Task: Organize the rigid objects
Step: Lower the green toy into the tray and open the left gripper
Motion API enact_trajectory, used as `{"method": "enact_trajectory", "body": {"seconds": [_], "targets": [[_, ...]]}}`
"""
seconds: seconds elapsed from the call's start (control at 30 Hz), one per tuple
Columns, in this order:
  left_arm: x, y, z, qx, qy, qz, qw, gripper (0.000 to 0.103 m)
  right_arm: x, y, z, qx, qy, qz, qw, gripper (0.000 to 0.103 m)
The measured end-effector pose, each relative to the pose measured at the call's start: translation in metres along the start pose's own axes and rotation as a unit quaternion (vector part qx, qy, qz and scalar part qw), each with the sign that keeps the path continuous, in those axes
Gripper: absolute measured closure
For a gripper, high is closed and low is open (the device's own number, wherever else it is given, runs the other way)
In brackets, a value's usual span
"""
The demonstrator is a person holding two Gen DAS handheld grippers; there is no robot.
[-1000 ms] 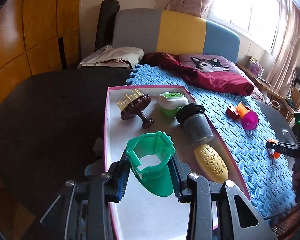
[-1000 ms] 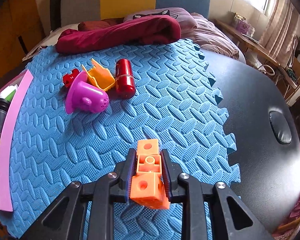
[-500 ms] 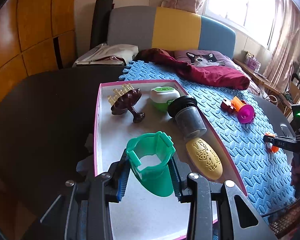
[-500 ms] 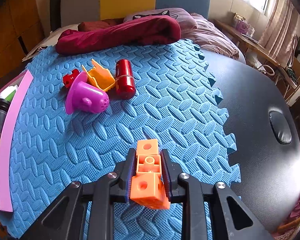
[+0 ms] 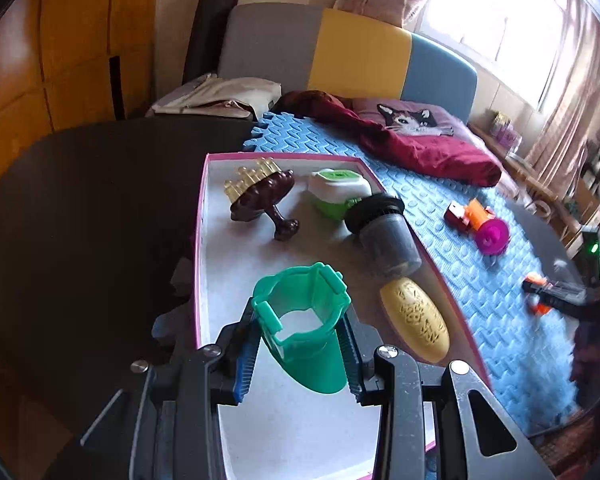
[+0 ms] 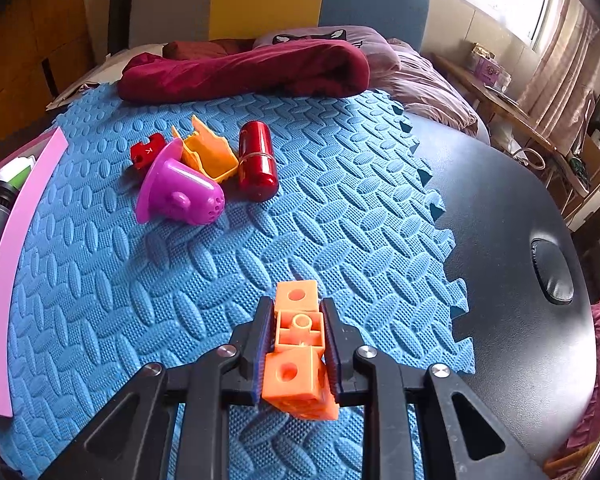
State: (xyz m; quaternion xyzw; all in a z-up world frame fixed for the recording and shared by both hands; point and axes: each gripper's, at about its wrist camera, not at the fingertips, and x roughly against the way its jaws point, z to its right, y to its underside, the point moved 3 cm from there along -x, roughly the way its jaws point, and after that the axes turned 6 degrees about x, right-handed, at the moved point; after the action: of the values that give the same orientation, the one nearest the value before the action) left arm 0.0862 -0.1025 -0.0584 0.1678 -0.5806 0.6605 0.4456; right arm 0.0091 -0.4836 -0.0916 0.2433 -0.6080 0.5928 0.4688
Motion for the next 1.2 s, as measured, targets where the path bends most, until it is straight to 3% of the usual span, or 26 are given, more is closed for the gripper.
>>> {"method": "enact_trajectory", "body": {"seconds": [0.13,0.43,0.67,0.77,0.83,0.9,1.2], "targets": [[-0.007,-0.013,-0.014,0.042,0.028,-0.017,0.9986,0.066,0.001,0.0,-0.001,0.002,0.004,0.001,1.0,0.079],[-0.045,-0.042,0.007,0.007,0.02,-0.019,0.9996,0.066,0.0,0.0,-0.001,0.004,0.004,0.002,1.0,0.079],[-0.089,-0.057,0.023,0.008,0.016,-0.053,0.9984,0.07,-0.001,-0.002,-0.001,0.005,0.003,0.004,1.0,0.079],[-0.087,-0.063,0.027,0.001,0.012,-0.033,0.9994,0.065,-0.002,-0.003,-0.001,0.007,0.002,0.005,1.0,0.079],[-0.082,-0.063,0.028,-0.01,0.005,-0.024,0.9997,0.057,-0.002,-0.004,-0.001,0.007,0.002,0.005,1.0,0.079],[-0.077,-0.062,0.027,-0.01,0.007,-0.02,0.9997,0.043,-0.002,-0.003,-0.001,0.006,0.002,0.005,1.0,0.079],[-0.043,-0.037,0.022,-0.038,-0.031,0.011,0.9987,0.042,-0.003,-0.003,-0.001,0.009,0.004,0.005,1.0,0.08]]}}
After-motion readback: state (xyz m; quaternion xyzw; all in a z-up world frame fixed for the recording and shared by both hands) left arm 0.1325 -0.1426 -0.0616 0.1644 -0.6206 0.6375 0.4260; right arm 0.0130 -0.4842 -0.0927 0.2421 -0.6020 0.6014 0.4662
